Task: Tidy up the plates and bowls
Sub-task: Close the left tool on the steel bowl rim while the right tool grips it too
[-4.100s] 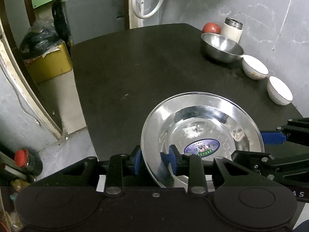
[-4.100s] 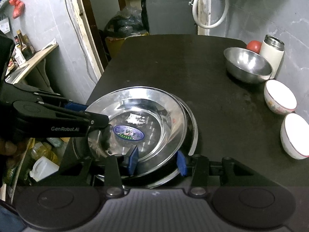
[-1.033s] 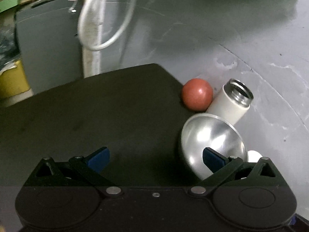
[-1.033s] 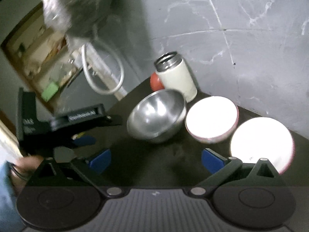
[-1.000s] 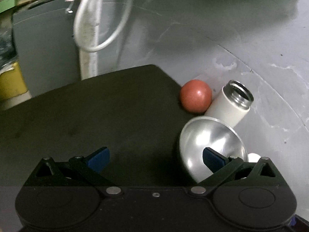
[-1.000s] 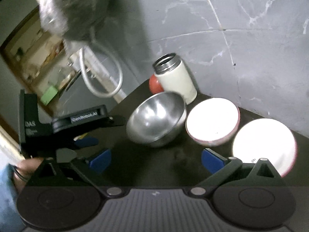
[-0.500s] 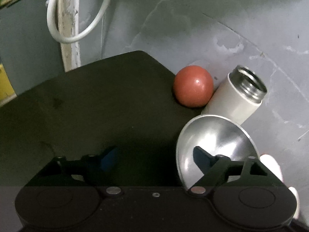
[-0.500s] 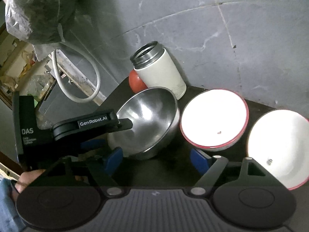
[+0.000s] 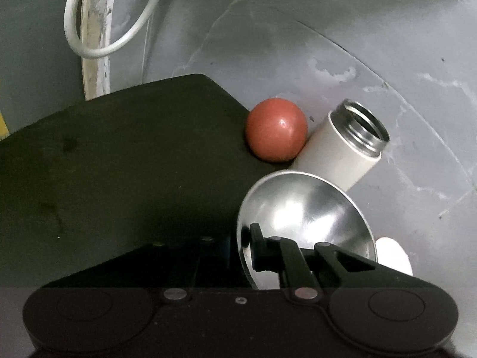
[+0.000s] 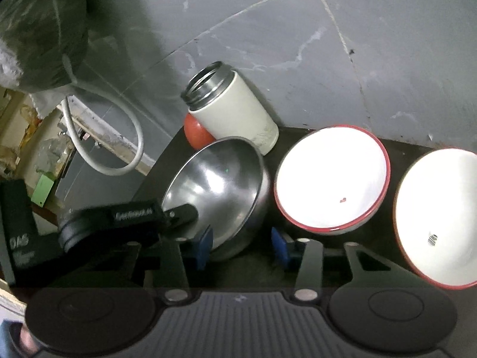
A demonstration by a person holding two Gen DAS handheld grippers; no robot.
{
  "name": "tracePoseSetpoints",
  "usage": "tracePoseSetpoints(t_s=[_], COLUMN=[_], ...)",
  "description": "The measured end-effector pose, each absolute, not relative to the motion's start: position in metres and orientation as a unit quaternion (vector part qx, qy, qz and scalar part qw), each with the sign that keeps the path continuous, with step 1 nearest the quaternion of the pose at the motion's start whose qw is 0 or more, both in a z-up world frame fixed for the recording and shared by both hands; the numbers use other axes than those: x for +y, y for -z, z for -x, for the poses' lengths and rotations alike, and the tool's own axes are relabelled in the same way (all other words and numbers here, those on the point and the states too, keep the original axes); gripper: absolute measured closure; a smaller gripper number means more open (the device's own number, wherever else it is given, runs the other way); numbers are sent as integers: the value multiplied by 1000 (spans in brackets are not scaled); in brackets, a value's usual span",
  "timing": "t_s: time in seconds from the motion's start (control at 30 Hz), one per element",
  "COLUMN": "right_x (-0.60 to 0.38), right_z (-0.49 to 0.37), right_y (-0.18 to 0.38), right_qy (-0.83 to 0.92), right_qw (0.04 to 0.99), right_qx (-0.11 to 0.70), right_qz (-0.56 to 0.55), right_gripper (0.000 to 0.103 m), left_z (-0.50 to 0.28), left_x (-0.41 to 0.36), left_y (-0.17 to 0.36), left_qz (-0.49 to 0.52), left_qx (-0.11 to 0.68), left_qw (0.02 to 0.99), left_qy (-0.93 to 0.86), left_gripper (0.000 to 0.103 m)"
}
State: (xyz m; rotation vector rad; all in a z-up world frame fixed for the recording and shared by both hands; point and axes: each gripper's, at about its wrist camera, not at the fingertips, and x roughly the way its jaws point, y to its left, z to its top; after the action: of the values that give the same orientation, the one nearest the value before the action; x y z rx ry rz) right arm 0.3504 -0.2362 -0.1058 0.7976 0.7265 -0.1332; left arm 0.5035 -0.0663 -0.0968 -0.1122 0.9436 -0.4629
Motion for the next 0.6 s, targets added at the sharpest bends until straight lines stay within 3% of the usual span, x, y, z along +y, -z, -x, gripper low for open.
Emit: tracePoseSetpoints(t_s=[0.17,0.6], right_x=[-237,-241], right_z=[-344,-281], right_y=[109,86], right_qy=[38,-36], right_qw=[857,886], right_qx=[353,335], right_qz=[-374,-320], right_gripper=[68,68], left_z=[-489,-407], left_x=[-59,-51], left_y=[96,56], left_qz=[48,56], left_qx=[449,412], left_qw=[866,879], left_qy=[216,233], left_gripper=[91,90])
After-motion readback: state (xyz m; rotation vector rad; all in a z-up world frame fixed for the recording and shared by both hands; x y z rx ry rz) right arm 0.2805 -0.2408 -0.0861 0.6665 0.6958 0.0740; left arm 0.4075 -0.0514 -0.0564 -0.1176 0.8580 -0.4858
